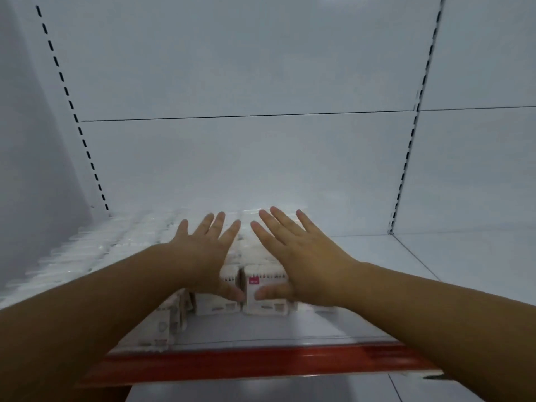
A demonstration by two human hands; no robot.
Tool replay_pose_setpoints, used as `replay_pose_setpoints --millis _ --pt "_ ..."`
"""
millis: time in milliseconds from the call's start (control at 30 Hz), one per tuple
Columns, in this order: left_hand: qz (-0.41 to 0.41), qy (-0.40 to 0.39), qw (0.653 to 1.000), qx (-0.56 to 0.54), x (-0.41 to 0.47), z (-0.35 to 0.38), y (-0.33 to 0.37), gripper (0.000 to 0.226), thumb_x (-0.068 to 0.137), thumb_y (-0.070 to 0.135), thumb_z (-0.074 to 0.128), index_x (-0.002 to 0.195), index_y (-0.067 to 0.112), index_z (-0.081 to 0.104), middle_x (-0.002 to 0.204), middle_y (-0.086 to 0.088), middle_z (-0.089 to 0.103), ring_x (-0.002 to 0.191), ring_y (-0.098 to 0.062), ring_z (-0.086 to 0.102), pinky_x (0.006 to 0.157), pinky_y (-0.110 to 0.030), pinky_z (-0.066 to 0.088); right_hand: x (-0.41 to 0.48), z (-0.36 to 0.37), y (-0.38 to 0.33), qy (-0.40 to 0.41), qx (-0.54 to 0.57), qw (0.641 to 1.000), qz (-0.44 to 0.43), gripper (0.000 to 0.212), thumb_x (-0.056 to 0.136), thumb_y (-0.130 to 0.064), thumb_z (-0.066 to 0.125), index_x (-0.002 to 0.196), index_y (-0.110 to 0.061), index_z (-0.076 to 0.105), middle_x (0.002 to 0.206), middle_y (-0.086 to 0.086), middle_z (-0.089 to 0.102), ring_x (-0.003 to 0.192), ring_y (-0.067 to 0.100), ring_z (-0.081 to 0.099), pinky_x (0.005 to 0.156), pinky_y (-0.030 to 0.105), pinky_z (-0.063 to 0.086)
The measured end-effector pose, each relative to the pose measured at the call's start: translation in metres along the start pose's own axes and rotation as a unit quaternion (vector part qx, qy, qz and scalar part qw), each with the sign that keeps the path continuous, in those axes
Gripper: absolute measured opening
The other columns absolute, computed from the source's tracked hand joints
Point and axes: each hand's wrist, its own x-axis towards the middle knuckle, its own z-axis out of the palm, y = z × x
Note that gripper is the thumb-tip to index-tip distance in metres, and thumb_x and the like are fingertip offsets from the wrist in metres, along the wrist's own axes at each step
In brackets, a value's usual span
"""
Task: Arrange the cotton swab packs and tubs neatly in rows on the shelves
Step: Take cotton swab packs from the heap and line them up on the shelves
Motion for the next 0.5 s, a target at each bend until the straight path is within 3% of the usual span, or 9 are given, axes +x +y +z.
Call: replay_pose_setpoints --millis 100,233,367,500 --pt "0.049 0.028 0.998 -0.02 -0.01 -0.036 0.015 0.096 0.085 0.073 0.033 0.151 0.025 -0.018 0.159 -0.002 -0.022 0.148 -0.02 -0.016 0.12 -0.049 -0.003 -0.031 -0.021 0.051 -0.007 0.05 0.998 0.039 0.088 0.087 -0.07 0.026 0.153 -0.023 -0.008 0.159 -0.002 -0.017 0.146 0.013 -0.017 0.119 0.033 -0.008" --pt "0.111 0.084 0.988 -0.066 0.006 -0.114 0.082 0.072 0.098 0.057 0.026 0.155 0.018 0.004 0.163 0.0 0.004 0.149 -0.016 0.006 0.12 -0.035 0.008 -0.084 -0.034 0.149 -0.127 -0.066 0.981 0.132 0.076 0.095 -0.063 0.027 0.154 -0.021 0.004 0.162 0.002 0.0 0.149 0.018 -0.006 0.12 0.039 0.0" --pt "0.155 0.186 0.956 -0.166 0.027 -0.19 0.191 0.064 0.099 0.058 0.027 0.152 0.023 0.023 0.16 0.003 0.021 0.147 -0.018 0.019 0.118 -0.036 0.014 -0.182 -0.053 0.227 -0.16 -0.128 0.942 0.266 0.07 0.096 -0.062 0.027 0.153 -0.024 0.015 0.161 0.002 0.012 0.149 0.021 -0.003 0.12 0.046 0.003" --pt "0.188 0.161 0.962 -0.119 0.037 -0.233 0.314 0.074 0.095 0.066 0.022 0.154 0.023 0.016 0.162 -0.001 0.013 0.149 -0.021 0.01 0.12 -0.045 0.01 -0.319 -0.078 0.286 -0.174 -0.119 0.904 0.372 0.073 0.094 -0.064 0.033 0.153 -0.028 0.012 0.161 0.002 0.011 0.149 0.021 0.003 0.12 0.045 0.01"
